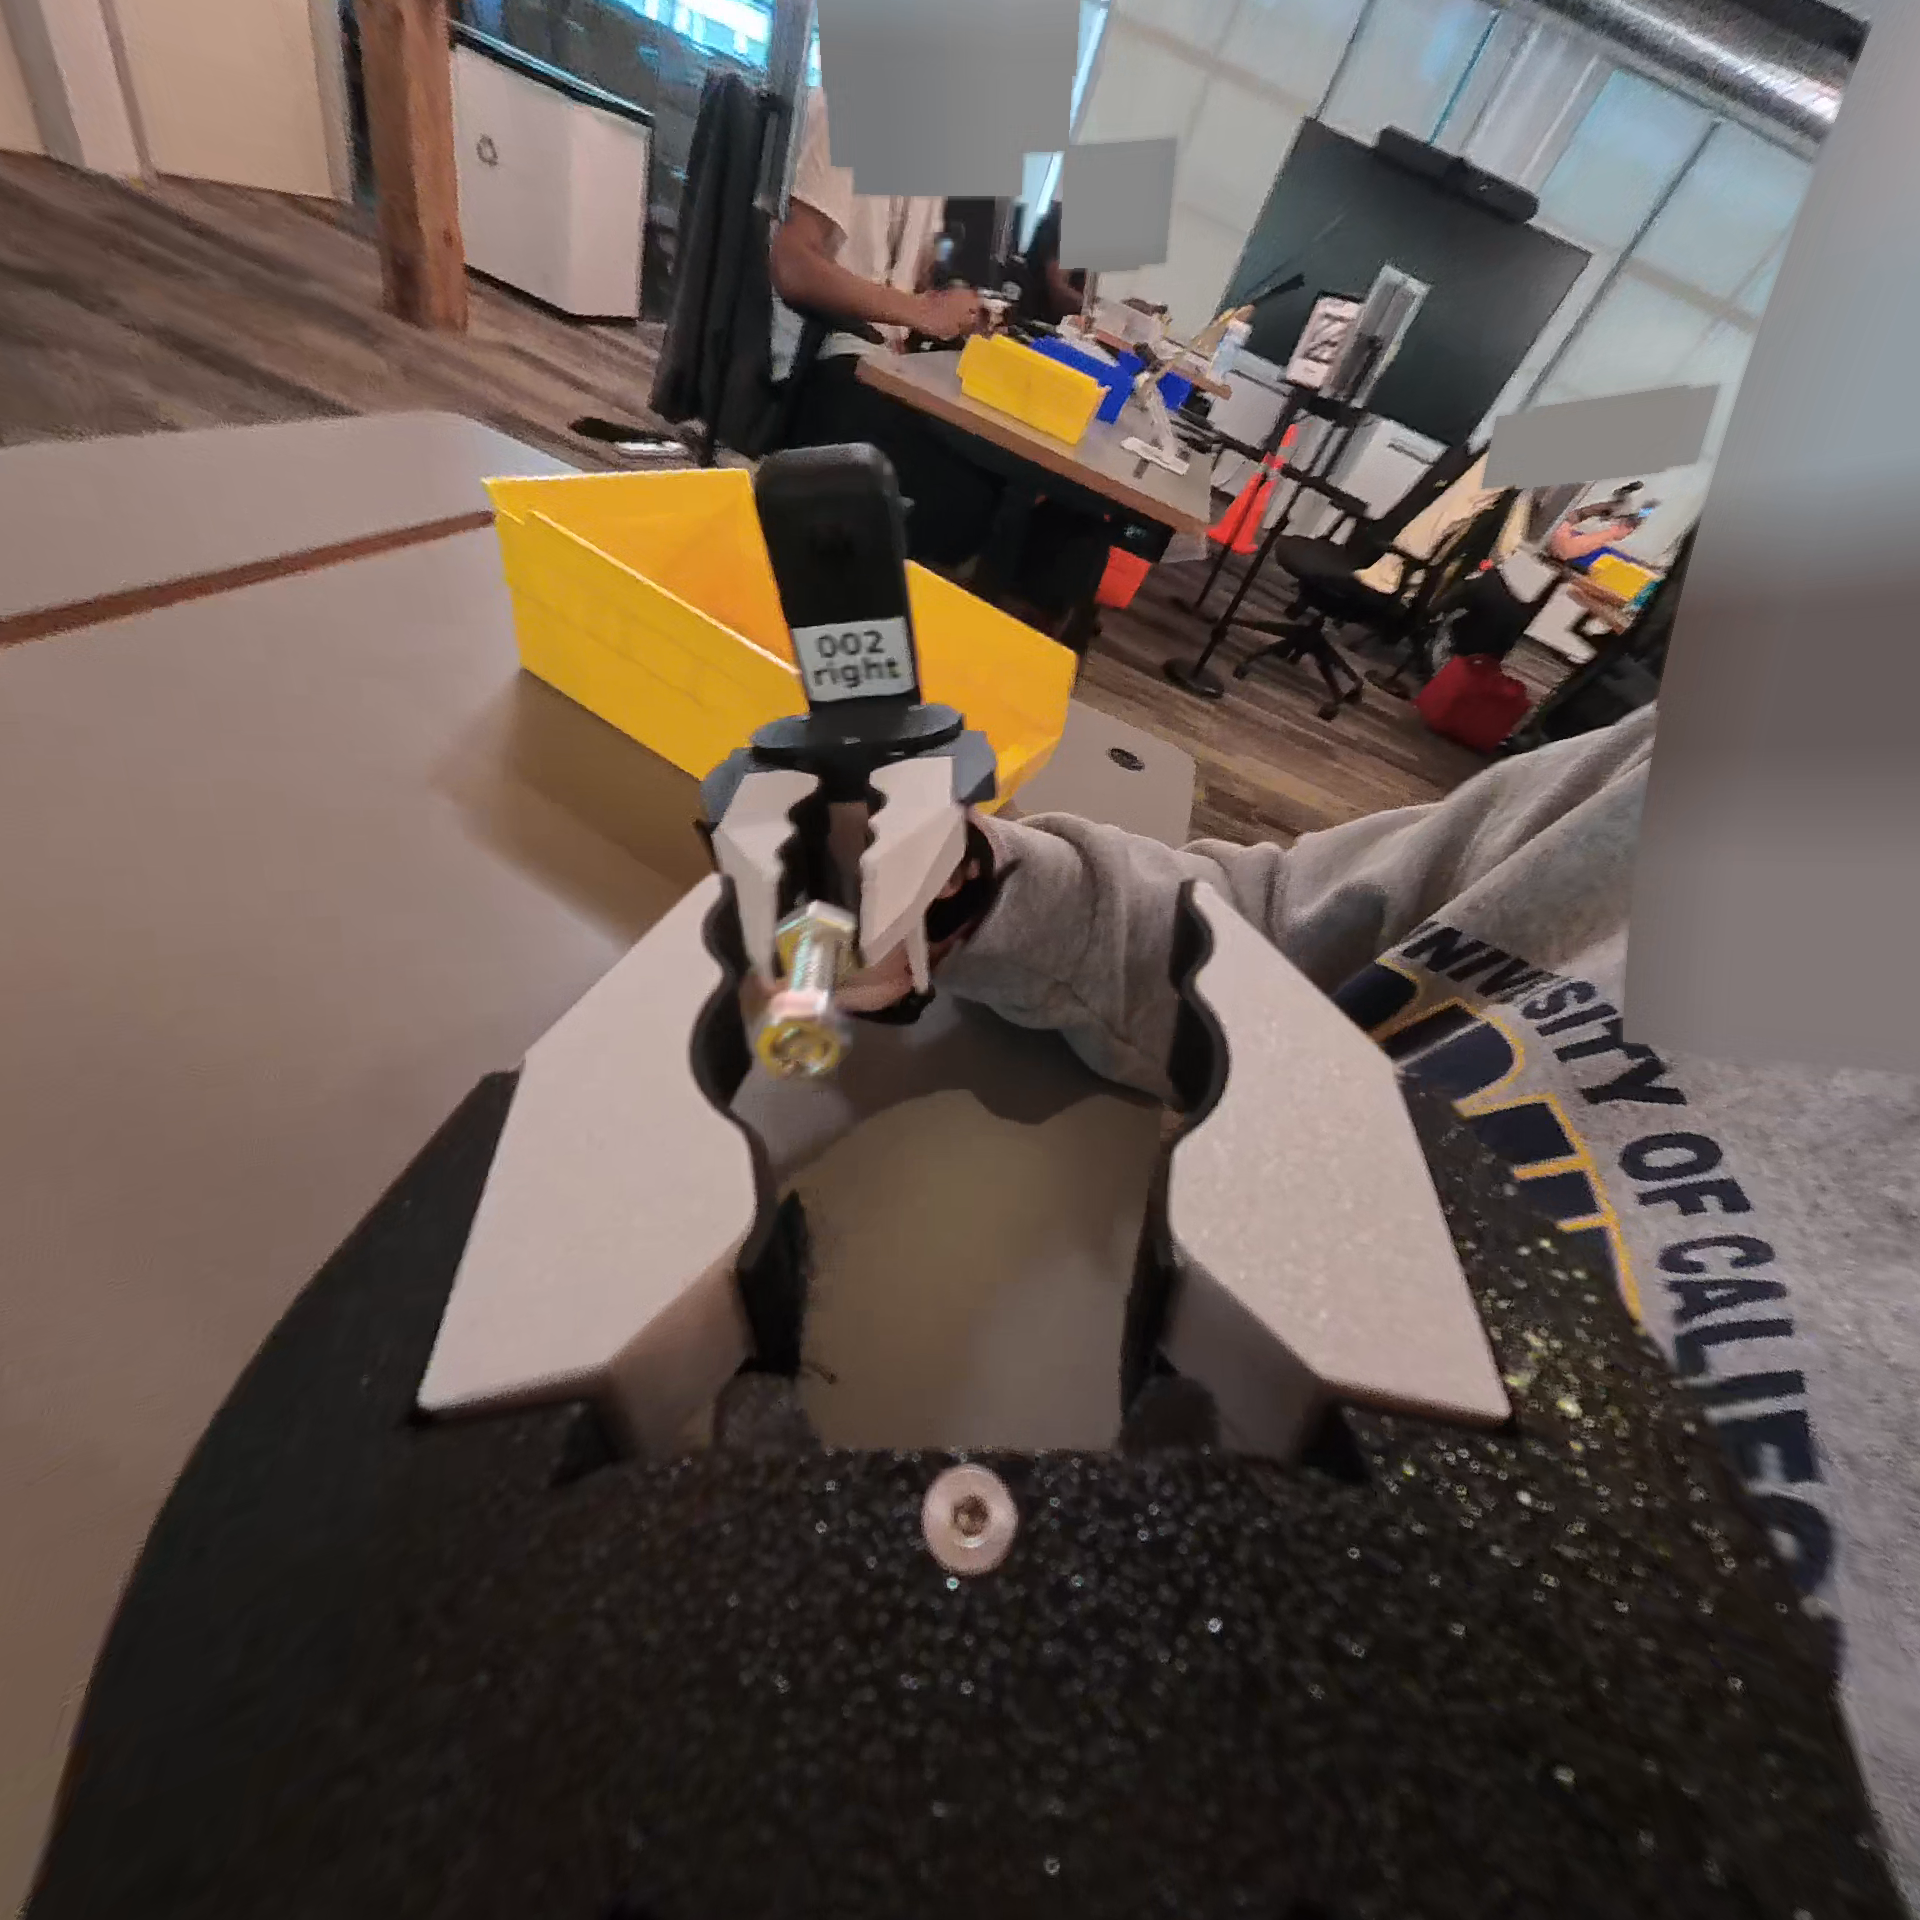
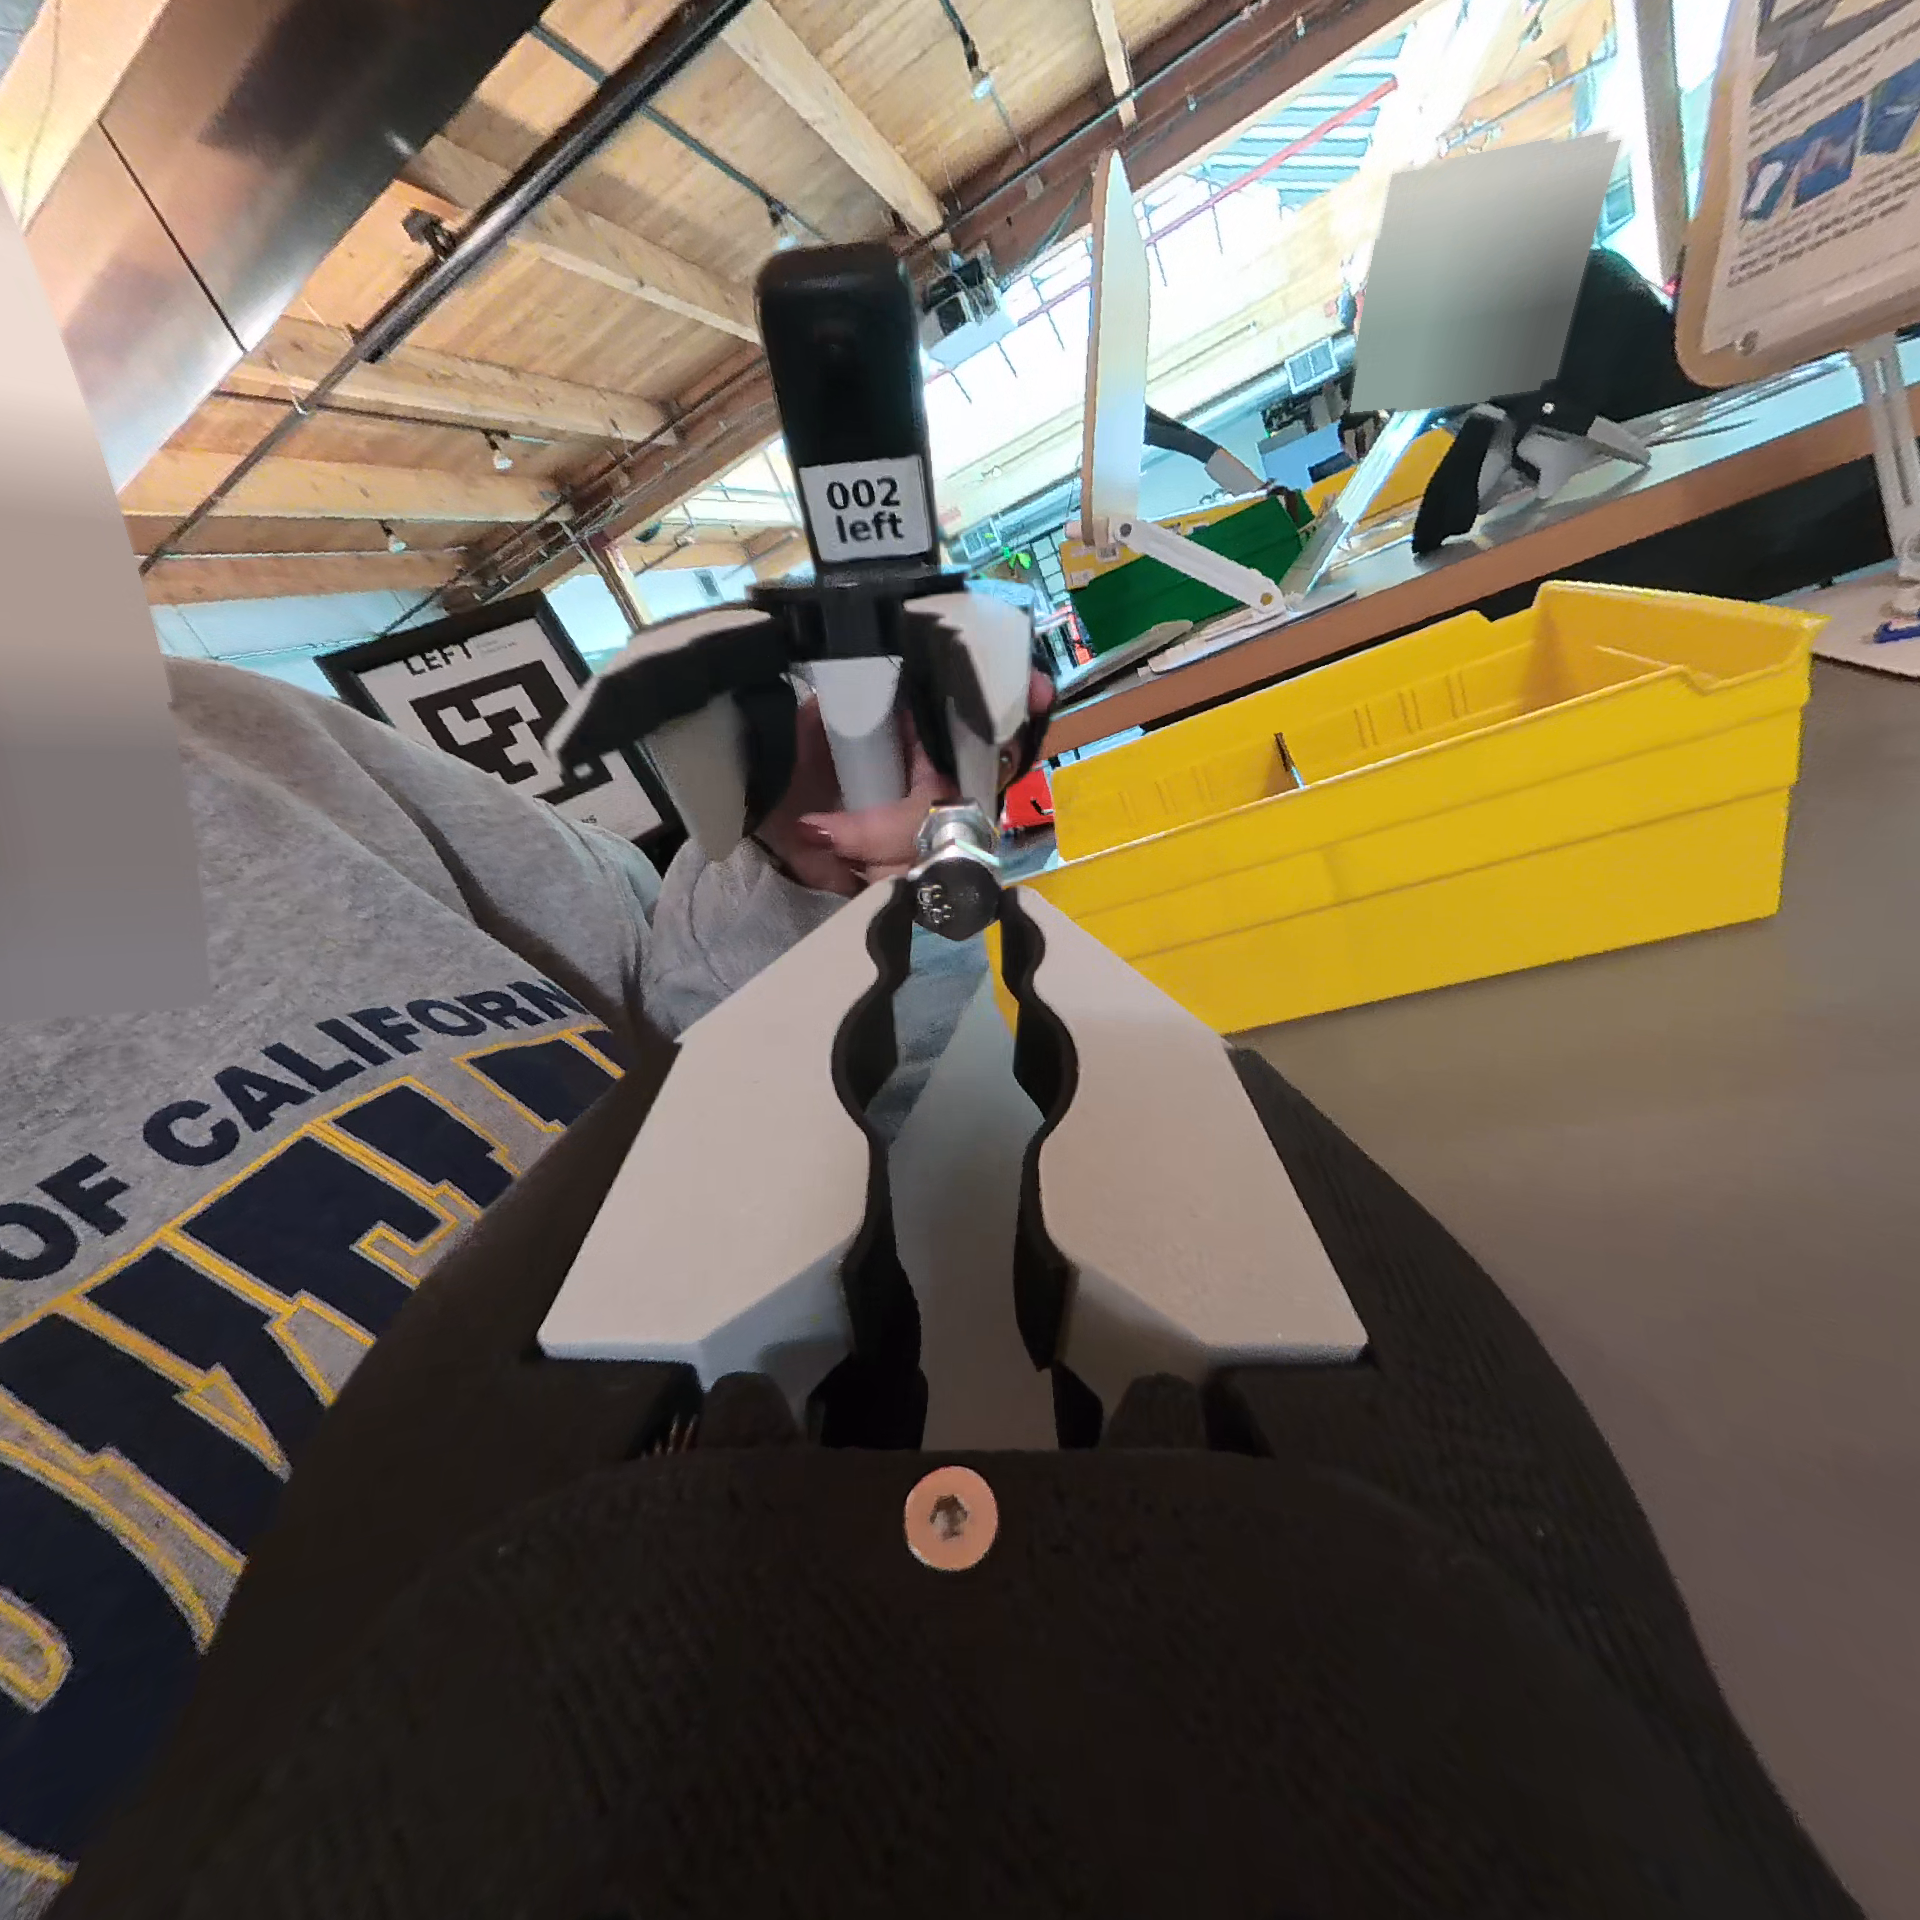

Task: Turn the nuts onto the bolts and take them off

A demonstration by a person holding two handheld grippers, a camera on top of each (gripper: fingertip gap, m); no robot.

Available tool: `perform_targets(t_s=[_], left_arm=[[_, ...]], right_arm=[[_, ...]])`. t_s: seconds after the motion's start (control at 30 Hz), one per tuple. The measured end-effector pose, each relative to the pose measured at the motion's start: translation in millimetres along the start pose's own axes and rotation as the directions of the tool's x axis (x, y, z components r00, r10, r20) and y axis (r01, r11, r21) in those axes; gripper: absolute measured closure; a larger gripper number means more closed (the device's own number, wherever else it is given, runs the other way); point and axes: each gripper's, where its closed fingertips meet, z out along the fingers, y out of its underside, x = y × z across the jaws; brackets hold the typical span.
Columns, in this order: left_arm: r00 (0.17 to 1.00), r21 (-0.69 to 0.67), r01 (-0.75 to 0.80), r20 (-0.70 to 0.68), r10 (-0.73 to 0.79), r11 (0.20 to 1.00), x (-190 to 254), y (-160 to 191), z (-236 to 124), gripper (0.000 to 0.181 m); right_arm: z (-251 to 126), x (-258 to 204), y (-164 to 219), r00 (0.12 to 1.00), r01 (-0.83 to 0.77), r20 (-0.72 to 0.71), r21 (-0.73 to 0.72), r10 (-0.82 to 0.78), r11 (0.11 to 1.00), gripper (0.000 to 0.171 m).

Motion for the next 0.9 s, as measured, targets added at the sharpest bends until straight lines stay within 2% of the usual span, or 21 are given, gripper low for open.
perform_targets(t_s=[0.1,0.3,0.53,0.6,0.7,0.77,0.9], left_arm=[[0.997,-0.047,0.008,0.071,-0.005,0.999,-10.8,13.6,-3.4,0.097],[0.995,-0.057,0.099,-0.004,-0.099,0.993,-1.1,27.9,1.1,0.098],[0.998,-0.032,0.055,0.006,-0.055,0.998,-0.9,15.3,1.3,0.094],[0.999,-0.008,0.033,-0.026,-0.033,0.999,5.7,8.2,0.6,0.098],[0.998,-0.043,0.008,0.064,-0.006,0.999,-6.2,14.3,-1.4,0.096],[0.995,-0.075,0.040,0.092,-0.033,0.996,-12.8,23.9,-2.8,0.096],[0.994,-0.093,0.111,0.028,-0.109,0.989,-6.3,34.7,1.9,0.096]], right_arm=[[-3.0,-3.9,-9.1,1.000,0.013,0.012,0.044,-0.013,0.999,0.156],[-5.0,-0.3,-11.9,1.000,0.018,-0.008,0.065,-0.017,0.998,0.156],[-1.9,1.7,-4.8,1.000,0.007,-0.005,0.040,-0.007,0.999,0.156],[-0.8,3.4,-1.5,1.000,0.006,-0.013,0.024,-0.006,1.000,0.156],[-0.9,1.1,-1.7,1.000,0.009,0.002,0.027,-0.009,1.000,0.156],[-2.4,-2.5,-7.6,1.000,0.010,0.017,0.055,-0.011,0.998,0.156],[-3.4,-1.7,-9.7,1.000,0.023,0.003,0.063,-0.023,0.998,0.156]])
